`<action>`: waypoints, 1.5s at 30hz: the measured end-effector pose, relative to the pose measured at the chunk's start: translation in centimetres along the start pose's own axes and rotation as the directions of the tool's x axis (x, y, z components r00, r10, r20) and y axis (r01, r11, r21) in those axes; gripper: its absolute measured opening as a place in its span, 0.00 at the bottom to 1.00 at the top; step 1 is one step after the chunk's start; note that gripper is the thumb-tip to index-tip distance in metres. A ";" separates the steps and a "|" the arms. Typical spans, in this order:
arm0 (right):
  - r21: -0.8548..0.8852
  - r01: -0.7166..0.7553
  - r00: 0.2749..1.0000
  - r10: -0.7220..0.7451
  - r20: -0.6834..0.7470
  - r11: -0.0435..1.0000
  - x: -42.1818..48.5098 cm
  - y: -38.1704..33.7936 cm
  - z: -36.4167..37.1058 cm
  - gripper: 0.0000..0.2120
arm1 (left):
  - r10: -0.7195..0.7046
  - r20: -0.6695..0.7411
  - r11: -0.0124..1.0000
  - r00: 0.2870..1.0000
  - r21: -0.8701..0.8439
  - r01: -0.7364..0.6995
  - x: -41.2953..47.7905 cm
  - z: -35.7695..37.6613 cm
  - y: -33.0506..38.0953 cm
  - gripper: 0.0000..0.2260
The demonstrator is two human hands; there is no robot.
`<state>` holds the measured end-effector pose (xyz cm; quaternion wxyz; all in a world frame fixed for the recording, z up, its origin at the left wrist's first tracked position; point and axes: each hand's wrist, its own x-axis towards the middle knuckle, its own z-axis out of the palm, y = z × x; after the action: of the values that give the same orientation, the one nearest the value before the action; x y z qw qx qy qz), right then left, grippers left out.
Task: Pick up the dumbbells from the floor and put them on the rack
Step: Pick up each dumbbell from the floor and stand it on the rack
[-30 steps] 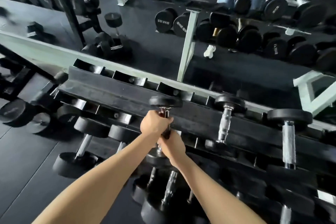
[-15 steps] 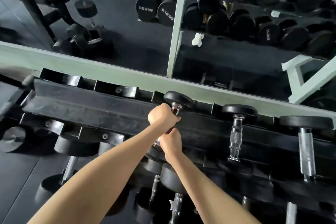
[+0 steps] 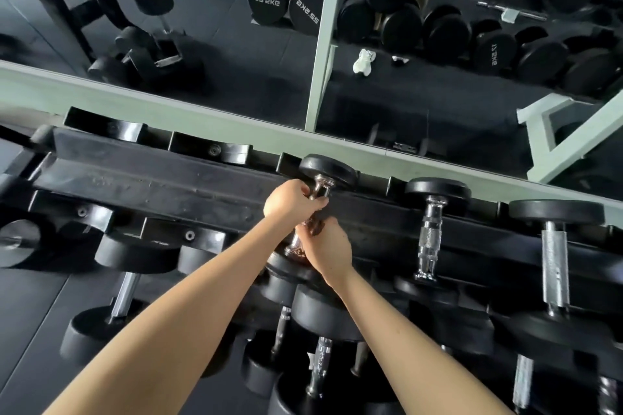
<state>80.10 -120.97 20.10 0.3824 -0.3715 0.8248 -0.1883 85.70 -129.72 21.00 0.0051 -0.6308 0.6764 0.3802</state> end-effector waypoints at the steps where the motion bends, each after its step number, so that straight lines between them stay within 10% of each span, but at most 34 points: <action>1: 0.000 0.029 0.999 -0.029 -0.015 1.000 -0.3 0.5 -0.3 0.21 | -0.023 -0.023 0.999 0.999 -0.022 0.022 -0.4 -0.1 -0.3 0.21; 17: -0.167 0.370 0.921 -0.336 0.198 0.914 -16.4 10.3 -2.7 0.20 | -0.378 -0.352 0.877 0.856 -0.433 0.209 -22.2 5.0 -5.8 0.11; 36: -0.441 0.528 0.675 -0.043 0.737 0.726 -28.1 32.6 11.9 0.19 | -0.862 0.027 0.275 0.505 -0.814 0.512 -43.4 31.0 -23.2 0.06; 45: -0.543 0.562 0.624 0.111 0.773 0.624 -28.2 43.3 27.6 0.19 | -0.881 0.117 0.188 0.458 -0.802 0.566 -42.4 43.4 -37.6 0.07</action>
<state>93.28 -72.13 -9.41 0.4663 -0.6480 0.5300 0.2859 106.05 -67.92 -8.29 -0.2016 -0.8733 0.0431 0.4414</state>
